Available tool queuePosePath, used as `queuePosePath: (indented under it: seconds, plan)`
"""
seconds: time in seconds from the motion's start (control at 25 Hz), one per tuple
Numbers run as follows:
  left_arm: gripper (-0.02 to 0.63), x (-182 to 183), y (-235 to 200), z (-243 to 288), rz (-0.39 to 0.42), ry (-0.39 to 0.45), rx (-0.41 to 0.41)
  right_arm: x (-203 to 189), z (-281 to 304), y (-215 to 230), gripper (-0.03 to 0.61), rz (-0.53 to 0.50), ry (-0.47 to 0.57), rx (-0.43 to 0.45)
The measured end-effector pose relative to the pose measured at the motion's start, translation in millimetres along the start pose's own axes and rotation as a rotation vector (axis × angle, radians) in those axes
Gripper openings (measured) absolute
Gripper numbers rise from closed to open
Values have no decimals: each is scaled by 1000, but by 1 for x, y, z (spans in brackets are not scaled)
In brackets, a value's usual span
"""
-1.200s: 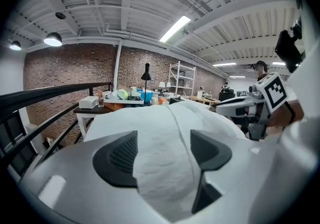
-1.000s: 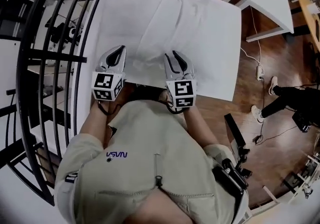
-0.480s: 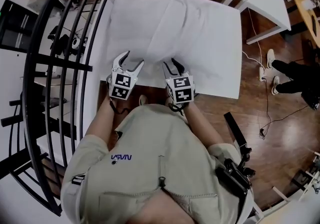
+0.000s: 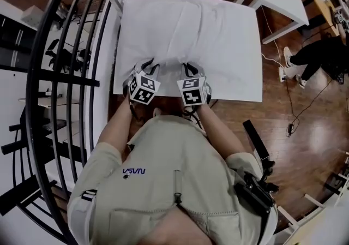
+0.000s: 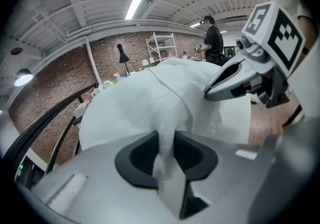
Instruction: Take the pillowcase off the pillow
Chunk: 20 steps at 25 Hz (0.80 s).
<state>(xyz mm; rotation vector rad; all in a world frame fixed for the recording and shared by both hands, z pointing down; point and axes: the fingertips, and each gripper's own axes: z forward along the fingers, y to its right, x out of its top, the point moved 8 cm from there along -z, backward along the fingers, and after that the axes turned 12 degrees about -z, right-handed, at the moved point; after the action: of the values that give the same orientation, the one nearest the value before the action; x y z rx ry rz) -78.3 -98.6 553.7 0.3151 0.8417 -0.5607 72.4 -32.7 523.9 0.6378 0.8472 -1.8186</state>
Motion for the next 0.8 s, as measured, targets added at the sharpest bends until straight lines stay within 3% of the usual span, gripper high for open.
queuePosePath:
  seconds: [0.16, 0.36, 0.48, 0.64, 0.8]
  plan:
    - [56, 18, -4, -22, -51, 97, -16, 1, -19, 13, 11, 10, 35, -82]
    - [44, 61, -20, -60, -68, 233, -30, -2, -56, 51, 9, 23, 107, -237]
    - [43, 69, -32, -75, -88, 276, -9, -11, -76, 79, 9, 48, 109, -306]
    - [40, 53, -42, -79, -140, 266, 14, -44, -92, 108, 6, 107, 45, -354]
    - [37, 12, -31, -68, -212, 177, 15, -87, -83, 102, 6, 190, -47, -334]
